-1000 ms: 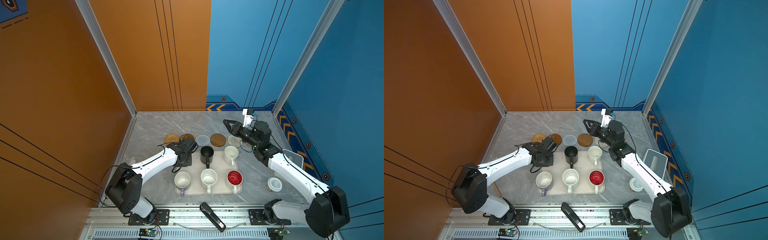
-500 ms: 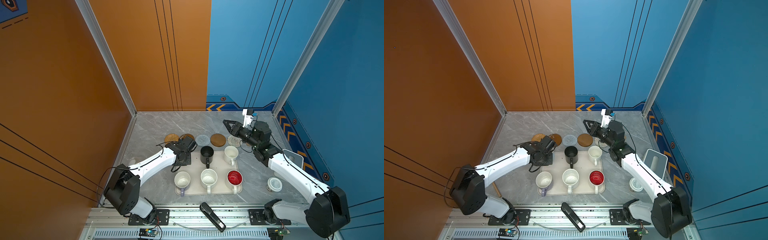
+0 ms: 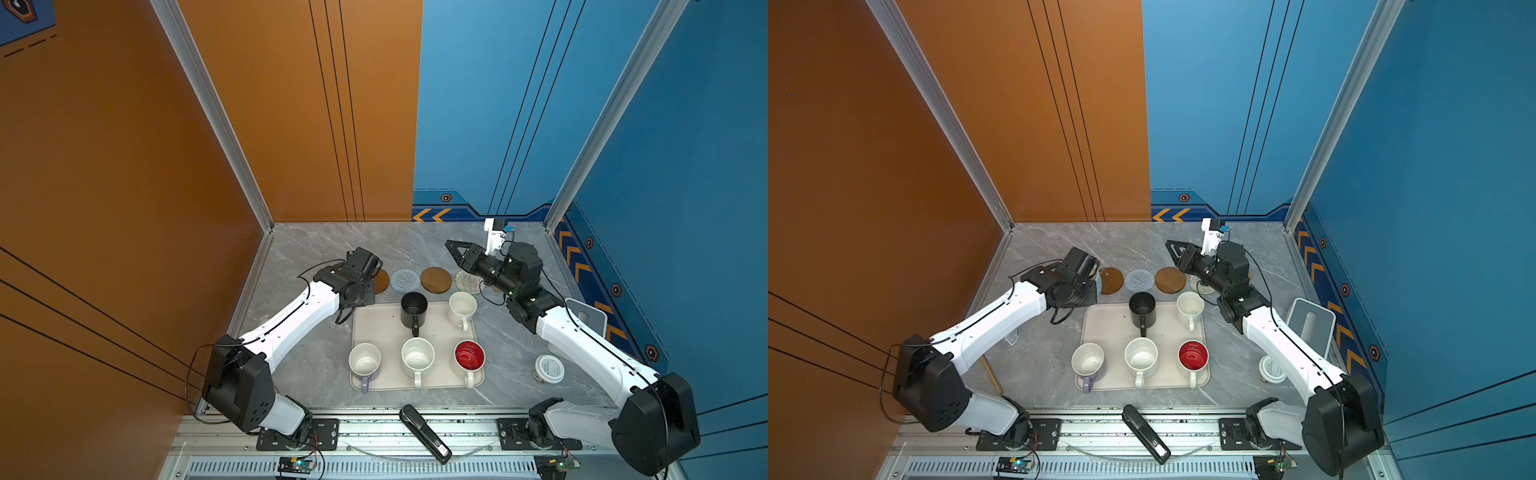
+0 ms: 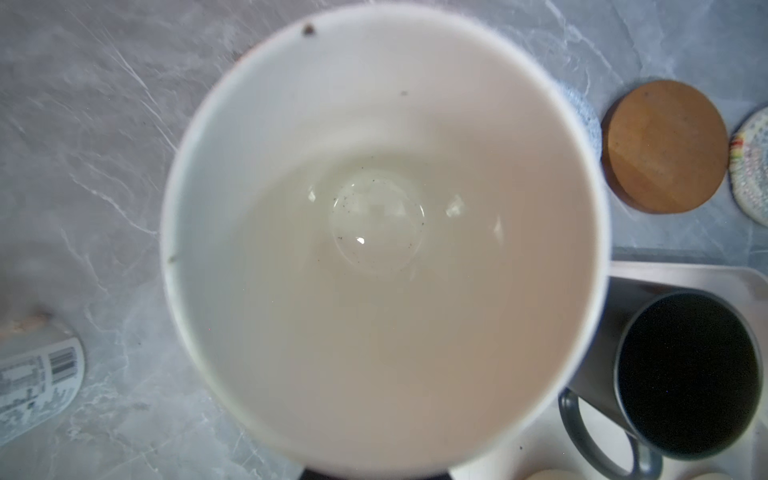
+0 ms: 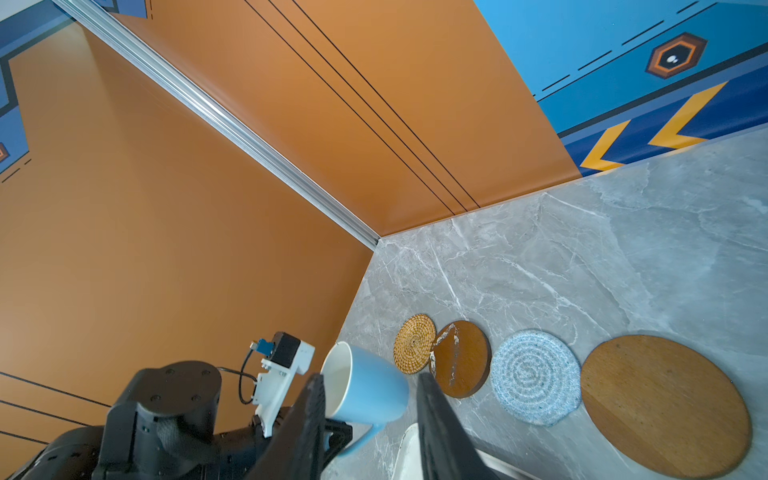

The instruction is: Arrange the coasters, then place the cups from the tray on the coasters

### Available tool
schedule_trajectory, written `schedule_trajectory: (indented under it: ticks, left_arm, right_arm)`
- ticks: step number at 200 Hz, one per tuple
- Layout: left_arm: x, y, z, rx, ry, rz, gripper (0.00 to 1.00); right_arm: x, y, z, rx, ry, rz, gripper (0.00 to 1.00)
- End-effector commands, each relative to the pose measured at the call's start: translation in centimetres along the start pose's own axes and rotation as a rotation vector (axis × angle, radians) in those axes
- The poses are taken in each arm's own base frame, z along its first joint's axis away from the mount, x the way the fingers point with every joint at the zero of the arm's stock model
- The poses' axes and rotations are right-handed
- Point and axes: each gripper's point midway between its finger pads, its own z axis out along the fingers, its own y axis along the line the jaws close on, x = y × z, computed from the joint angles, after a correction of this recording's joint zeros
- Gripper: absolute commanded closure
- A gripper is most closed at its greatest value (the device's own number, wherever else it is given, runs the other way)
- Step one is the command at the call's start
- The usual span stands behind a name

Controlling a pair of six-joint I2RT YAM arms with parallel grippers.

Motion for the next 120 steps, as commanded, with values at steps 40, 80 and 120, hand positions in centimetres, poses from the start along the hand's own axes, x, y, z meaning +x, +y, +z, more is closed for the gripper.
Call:
schedule_trajectory:
  ticks: [40, 80, 120]
  left_arm:
    - [-6.4, 2.8, 1.0, -0.075, -0.083, -0.015, 1.0]
    - [-7.6, 4.0, 2.9, -0.102, -0.057, -0.028, 1.0]
    - [-8.0, 4.6, 5.4, -0.102, -0.031, -0.072, 1.0]
  right_arm:
    - [0.6, -0.4, 0.9, -0.003, 0.044, 0.016, 0.66]
    - [0.7, -0.7, 1.5, 0.004, 0.054, 0.02, 0.67]
    - [0.9, -1.1, 1.8, 0.013, 0.062, 0.024, 0.67]
